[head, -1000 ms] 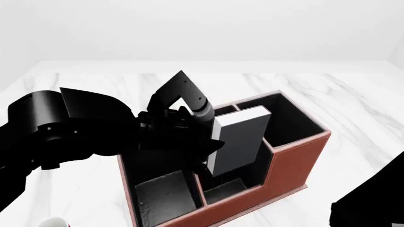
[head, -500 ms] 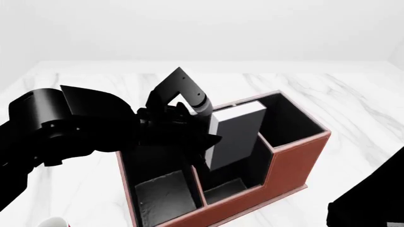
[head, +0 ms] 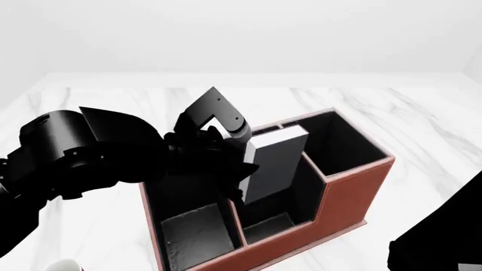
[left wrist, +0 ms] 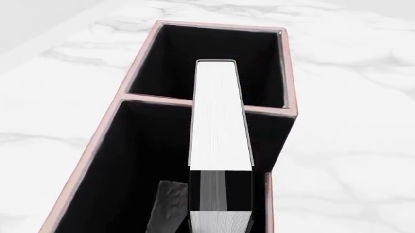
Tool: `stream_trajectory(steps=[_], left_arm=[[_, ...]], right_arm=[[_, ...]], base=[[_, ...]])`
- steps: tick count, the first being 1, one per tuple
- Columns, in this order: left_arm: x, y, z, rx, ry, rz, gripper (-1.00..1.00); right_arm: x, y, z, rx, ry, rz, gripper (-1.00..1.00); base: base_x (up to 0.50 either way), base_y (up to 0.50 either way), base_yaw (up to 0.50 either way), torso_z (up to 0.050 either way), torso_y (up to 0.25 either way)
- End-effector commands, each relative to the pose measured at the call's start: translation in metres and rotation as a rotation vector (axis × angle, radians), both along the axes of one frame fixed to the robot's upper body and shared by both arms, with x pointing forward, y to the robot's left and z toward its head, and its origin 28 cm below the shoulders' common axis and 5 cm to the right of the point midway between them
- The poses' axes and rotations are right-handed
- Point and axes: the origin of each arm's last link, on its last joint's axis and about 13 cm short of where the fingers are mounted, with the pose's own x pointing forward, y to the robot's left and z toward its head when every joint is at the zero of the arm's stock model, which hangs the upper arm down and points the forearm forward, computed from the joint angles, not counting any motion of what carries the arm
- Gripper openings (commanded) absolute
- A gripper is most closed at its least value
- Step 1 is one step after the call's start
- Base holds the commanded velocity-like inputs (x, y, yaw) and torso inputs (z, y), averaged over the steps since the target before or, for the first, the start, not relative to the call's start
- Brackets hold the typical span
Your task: Pick up the book and place it in the back compartment of the caddy.
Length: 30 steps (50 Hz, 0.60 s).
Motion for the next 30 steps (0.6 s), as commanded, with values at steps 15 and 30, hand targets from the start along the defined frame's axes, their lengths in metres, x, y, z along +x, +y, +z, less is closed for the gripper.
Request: stream_trajectory(steps=[15, 30], left_arm=[[0.004, -0.007, -0.001, -0.056, -0.028, -0.035, -1.0], [0.006, -0.009, -0.005, -0.06, -0.029, -0.033, -1.0]], right_arm=[[0.0, -0.001, 0.0, -0.018, -0.01, -0.022, 1.0], [0.0, -0.002, 0.0, -0.016, -0.012, -0.024, 1.0]], base=[[0.0, 0.0, 0.0, 0.001, 0.001], [0.0, 0.0, 0.0, 0.0, 0.001]])
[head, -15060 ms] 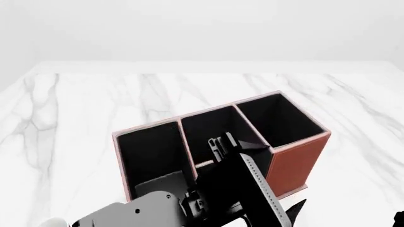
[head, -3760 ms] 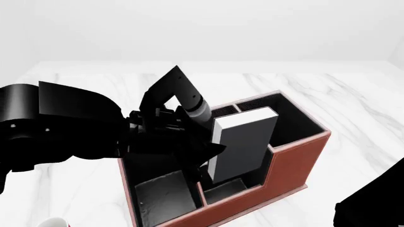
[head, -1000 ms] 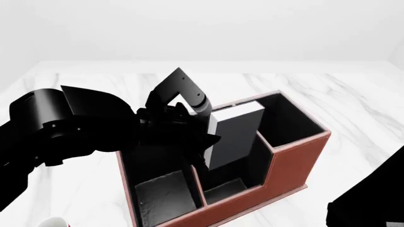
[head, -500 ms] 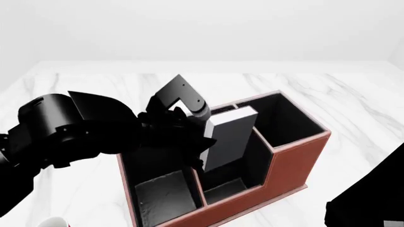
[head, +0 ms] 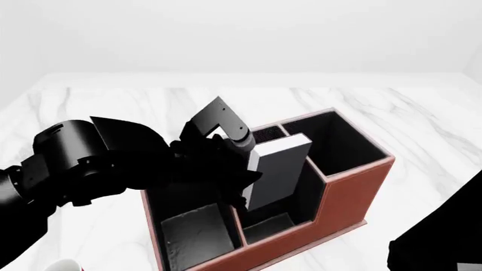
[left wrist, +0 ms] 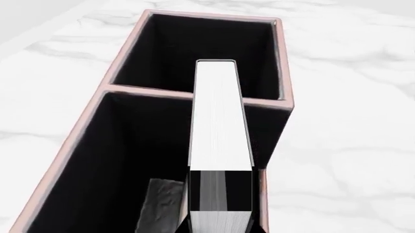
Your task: Pick up the book and place it in the back compartment of the caddy.
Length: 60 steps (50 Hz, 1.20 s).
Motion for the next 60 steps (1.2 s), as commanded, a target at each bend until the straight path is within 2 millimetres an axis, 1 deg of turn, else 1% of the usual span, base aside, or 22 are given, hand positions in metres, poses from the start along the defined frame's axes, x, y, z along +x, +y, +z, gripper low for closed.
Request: stream_trajectory(steps=[1, 9, 25, 52, 53, 60], left_arm=[[0.005, -0.005, 0.008, -0.057, -0.049, -0.014, -1.0], [0.005, -0.007, 0.003, -0.051, -0.042, -0.021, -1.0], [0.005, -0.009, -0.001, -0.045, -0.036, -0.032, -1.0], [0.01, -0.01, -0.015, -0.027, -0.038, -0.027, -1.0], [0.009, -0.01, -0.015, -0.029, -0.037, -0.031, 1.0], [0.007, -0.009, -0.012, -0.03, -0.045, -0.043, 1.0]], right_arm=[[0.0, -0.001, 0.001, -0.016, -0.014, -0.021, 1.0], [0.0, -0.001, 0.001, -0.016, -0.013, -0.021, 1.0], [0.0, -0.001, 0.001, -0.017, -0.01, -0.02, 1.0], [0.001, -0.001, -0.001, -0.017, -0.007, -0.02, 1.0], [0.001, -0.001, -0.001, -0.016, -0.006, -0.02, 1.0], [0.001, -0.001, -0.001, -0.017, -0.004, -0.019, 1.0]], base=[[0.0, 0.0, 0.0, 0.0, 0.0], [0.0, 0.0, 0.0, 0.0, 0.001], [0.0, 0.0, 0.0, 0.001, 0.001], [0.0, 0.0, 0.0, 0.0, 0.0], [0.0, 0.0, 0.0, 0.0, 0.0], [0.0, 0.0, 0.0, 0.0, 0.0]])
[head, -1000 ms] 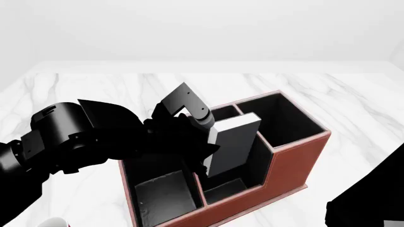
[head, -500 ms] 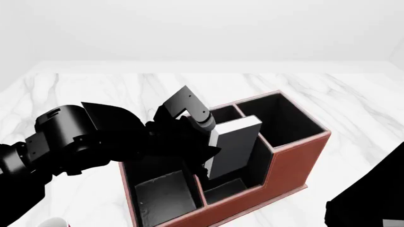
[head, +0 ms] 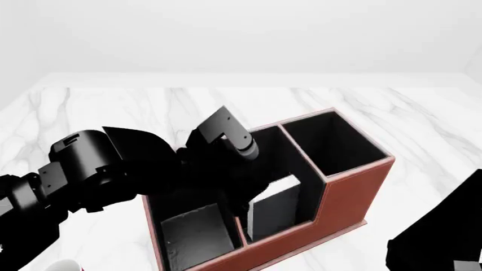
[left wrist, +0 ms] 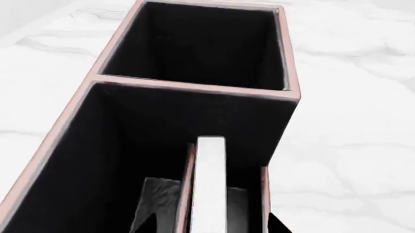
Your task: Pick up the book and place it in the back compartment of the caddy.
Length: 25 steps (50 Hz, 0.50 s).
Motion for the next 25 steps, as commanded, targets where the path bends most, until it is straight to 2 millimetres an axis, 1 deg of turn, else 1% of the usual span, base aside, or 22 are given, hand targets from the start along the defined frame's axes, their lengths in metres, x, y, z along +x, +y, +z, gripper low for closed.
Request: stream_trajectory(steps=[1, 15, 20, 23, 25], left_arm=[[0.002, -0.0043, 0.0063, -0.032, -0.057, -0.034, 1.0], [-0.0008, -0.0021, 0.0104, -0.032, -0.087, -0.033, 1.0], [-0.0019, -0.0029, 0.0129, -0.083, -0.122, -0.031, 1.0], [-0.0024, -0.0036, 0.0149, -0.136, -0.136, -0.012, 1.0], [-0.0005, -0.0023, 0.0125, -0.174, -0.148, 0.027, 1.0]], right_arm=[[0.0, -0.0006, 0.0008, -0.019, -0.013, -0.019, 1.0], [0.0002, -0.0003, 0.0006, -0.02, -0.012, -0.018, 1.0], [0.0003, -0.0005, 0.0005, -0.019, -0.012, -0.019, 1.0], [0.0002, -0.0006, 0.0007, -0.019, -0.012, -0.02, 1.0], [-0.0002, -0.0011, 0.0012, -0.018, -0.013, -0.022, 1.0]], base=[[0.0, 0.0, 0.0, 0.0, 0.0], [0.0, 0.0, 0.0, 0.0, 0.0], [0.0, 0.0, 0.0, 0.0, 0.0], [0.0, 0.0, 0.0, 0.0, 0.0], [0.0, 0.0, 0.0, 0.0, 0.0]])
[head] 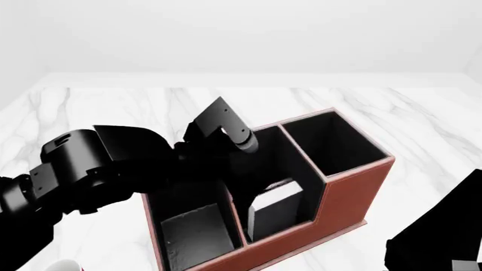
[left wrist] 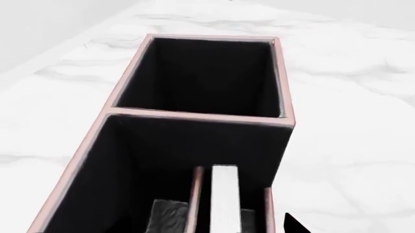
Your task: Pick up the book and place it in the back compartment of the caddy.
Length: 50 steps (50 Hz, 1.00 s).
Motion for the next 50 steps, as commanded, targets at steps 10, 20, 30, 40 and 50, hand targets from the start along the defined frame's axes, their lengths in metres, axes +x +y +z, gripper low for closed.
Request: stream_trajectory(steps=[10, 20, 30, 40, 50], left_arm=[[0.014, 0.005, -0.005, -0.223, -0.076, 0.2, 1.0], [0.013, 0.011, -0.008, -0.316, -0.079, 0.307, 1.0], [0.015, 0.027, -0.015, -0.481, -0.122, 0.581, 1.0], [-0.02, 0.037, -0.01, -0.513, -0.217, 0.641, 1.0], [-0.091, 0.054, -0.013, -0.55, -0.549, 0.777, 1.0]], right_arm=[[0.001, -0.001, 0.001, -0.018, -0.009, -0.023, 1.0], [0.002, -0.001, 0.0, -0.021, 0.004, -0.021, 1.0], [0.004, -0.002, -0.003, -0.015, 0.018, -0.024, 1.0], [0.006, 0.001, -0.005, -0.027, 0.036, -0.018, 1.0], [0.009, 0.001, -0.011, -0.027, 0.098, -0.02, 1.0]], base=[[0.0, 0.0, 0.0, 0.0, 0.0], [0.0, 0.0, 0.0, 0.0, 0.0], [0.0, 0.0, 0.0, 0.0, 0.0], [0.0, 0.0, 0.0, 0.0, 0.0], [0.0, 0.0, 0.0, 0.0, 0.0]])
